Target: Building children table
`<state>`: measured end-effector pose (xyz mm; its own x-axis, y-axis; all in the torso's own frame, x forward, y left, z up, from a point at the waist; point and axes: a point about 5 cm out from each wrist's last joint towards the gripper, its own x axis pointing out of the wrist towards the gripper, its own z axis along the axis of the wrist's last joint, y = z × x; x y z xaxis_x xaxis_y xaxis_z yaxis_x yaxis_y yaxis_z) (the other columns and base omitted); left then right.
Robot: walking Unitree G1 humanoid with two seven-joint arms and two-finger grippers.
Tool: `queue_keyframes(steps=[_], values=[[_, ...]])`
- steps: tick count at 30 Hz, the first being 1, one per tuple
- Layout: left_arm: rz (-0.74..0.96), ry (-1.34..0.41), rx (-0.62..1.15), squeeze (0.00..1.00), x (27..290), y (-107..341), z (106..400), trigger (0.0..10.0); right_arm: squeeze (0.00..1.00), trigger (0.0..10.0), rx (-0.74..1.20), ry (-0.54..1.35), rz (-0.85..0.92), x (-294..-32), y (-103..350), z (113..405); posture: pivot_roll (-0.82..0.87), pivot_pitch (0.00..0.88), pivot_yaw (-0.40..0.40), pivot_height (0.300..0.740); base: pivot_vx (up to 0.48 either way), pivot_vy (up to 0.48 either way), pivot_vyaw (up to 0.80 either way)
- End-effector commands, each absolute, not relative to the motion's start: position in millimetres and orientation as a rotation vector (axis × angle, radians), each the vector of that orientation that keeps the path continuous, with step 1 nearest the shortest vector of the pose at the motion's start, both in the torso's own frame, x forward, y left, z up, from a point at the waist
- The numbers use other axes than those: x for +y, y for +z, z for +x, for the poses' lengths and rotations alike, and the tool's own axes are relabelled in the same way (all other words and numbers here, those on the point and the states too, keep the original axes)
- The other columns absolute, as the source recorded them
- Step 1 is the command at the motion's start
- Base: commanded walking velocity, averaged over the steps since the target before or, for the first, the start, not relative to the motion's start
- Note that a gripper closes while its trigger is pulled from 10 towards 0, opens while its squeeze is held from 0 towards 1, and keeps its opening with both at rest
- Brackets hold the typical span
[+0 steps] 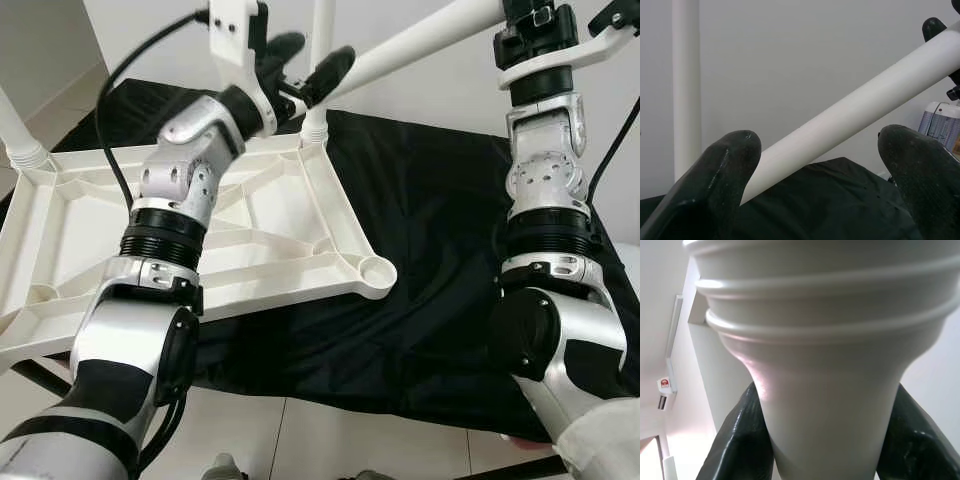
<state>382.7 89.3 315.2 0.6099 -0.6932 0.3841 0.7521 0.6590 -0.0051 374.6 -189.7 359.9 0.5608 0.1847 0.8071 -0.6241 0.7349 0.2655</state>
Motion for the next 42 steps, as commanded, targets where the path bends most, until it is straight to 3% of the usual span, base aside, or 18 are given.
queue_keyframes(steps=[1, 4, 8, 10, 17, 22, 34, 42], values=[[-0.263, -0.808, -0.336, 0.0, 86.6, 313.1, 383.7, 10.0, 0.0, 10.0, -0.908, 0.524, 0.601, -188.3, 371.1, 371.8, 0.0, 0.0, -0.022, 0.74, 0.0, 0.0, 0.0], [-0.395, -0.833, -0.27, 0.0, 77.6, 307.3, 382.6, 10.0, 0.0, 10.0, -0.933, 0.517, 0.617, -188.7, 374.2, 371.7, -0.01, 0.0, -0.021, 0.74, 0.0, 0.0, 0.0], [-0.395, -0.833, -0.27, 0.0, 77.6, 307.3, 382.6, 10.0, 0.0, 10.0, -0.933, 0.517, 0.617, -188.7, 374.2, 371.7, -0.01, 0.0, -0.021, 0.74, 0.0, 0.0, 0.0], [-0.503, -0.867, -0.18, 0.0, 65.1, 296.8, 379.8, 10.0, 0.0, 10.0, -0.953, 0.519, 0.641, -189.6, 377.6, 371.5, -0.01, 0.0, -0.018, 0.74, 0.0, 0.0, 0.0], [-0.613, -0.89, -0.081, 0.0, 51.1, 282.6, 377.0, 10.0, 0.0, 10.0, -0.975, 0.528, 0.669, -189.9, 381.1, 370.7, -0.01, 0.0, -0.017, 0.74, 0.0, 0.0, 0.0], [-0.809, -0.86, 0.009, 0.0, 42.0, 273.8, 379.6, 10.0, 0.0, 10.0, -0.991, 0.549, 0.703, -187.1, 383.6, 369.5, -0.01, 0.0, -0.017, 0.74, 0.0, 0.0, 0.0], [-1.134, -0.701, -0.161, 0.0, 78.0, 316.0, 397.5, 10.0, 0.0, 10.0, -0.975, 0.514, 0.769, -189.8, 367.2, 371.4, -0.01, 0.0, -0.012, 0.74, 0.0, 0.0, 0.0], [-1.191, -0.694, -0.183, 0.0, 78.2, 325.4, 399.5, 10.0, 0.0, 10.0, -0.98, 0.52, 0.798, -188.6, 365.8, 370.6, -0.01, 0.0, -0.007, 0.74, 0.0, 0.0, 0.0]])
